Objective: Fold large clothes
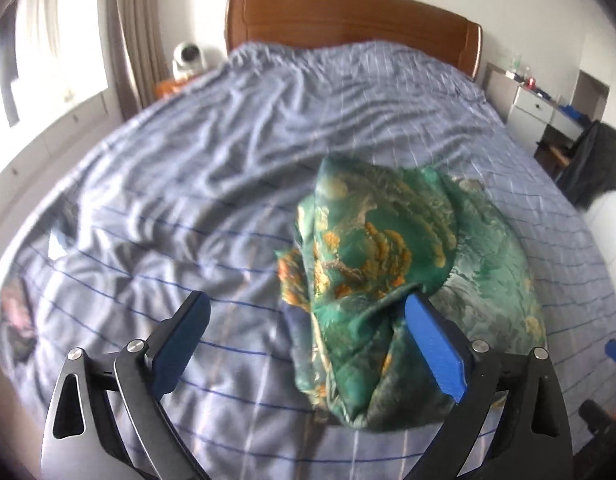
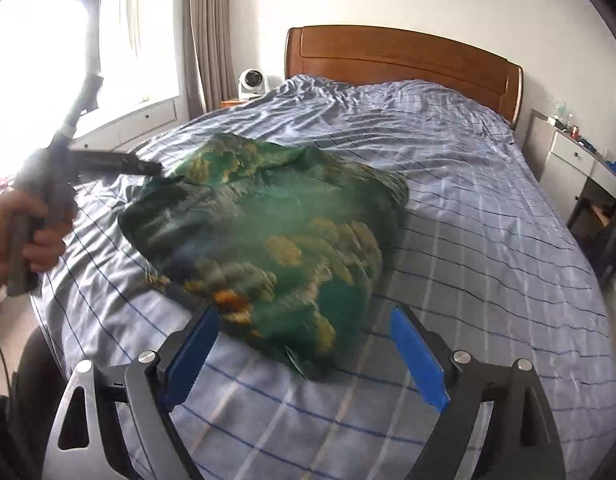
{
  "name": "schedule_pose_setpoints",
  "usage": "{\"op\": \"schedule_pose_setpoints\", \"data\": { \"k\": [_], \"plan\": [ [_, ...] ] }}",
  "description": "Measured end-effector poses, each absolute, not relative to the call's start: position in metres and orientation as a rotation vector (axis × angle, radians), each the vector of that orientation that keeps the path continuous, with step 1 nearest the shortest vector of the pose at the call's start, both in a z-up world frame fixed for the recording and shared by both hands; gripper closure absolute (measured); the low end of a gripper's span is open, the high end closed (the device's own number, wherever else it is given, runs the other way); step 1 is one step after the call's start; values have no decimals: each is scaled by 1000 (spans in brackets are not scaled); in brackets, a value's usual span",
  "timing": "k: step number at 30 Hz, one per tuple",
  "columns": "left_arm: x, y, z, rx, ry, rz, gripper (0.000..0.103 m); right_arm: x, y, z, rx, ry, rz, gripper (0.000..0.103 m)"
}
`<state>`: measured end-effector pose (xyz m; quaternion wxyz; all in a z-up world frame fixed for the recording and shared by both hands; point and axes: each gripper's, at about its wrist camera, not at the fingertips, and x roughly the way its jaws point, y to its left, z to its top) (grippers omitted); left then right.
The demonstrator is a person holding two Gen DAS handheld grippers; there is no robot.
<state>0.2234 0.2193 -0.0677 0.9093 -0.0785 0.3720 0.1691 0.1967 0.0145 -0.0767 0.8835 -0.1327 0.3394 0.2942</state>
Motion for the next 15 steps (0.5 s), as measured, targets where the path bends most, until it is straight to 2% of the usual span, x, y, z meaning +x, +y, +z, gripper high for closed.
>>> {"op": "schedule_pose_setpoints", "data": {
  "k": [11, 15],
  "plan": [
    [211, 208, -50, -95, 741, 398, 4, 187, -5, -82, -299, 757, 556, 13],
    [209, 226, -55, -214, 792, 304, 4, 186, -10, -84, -301, 762, 539, 13]
  ]
}}
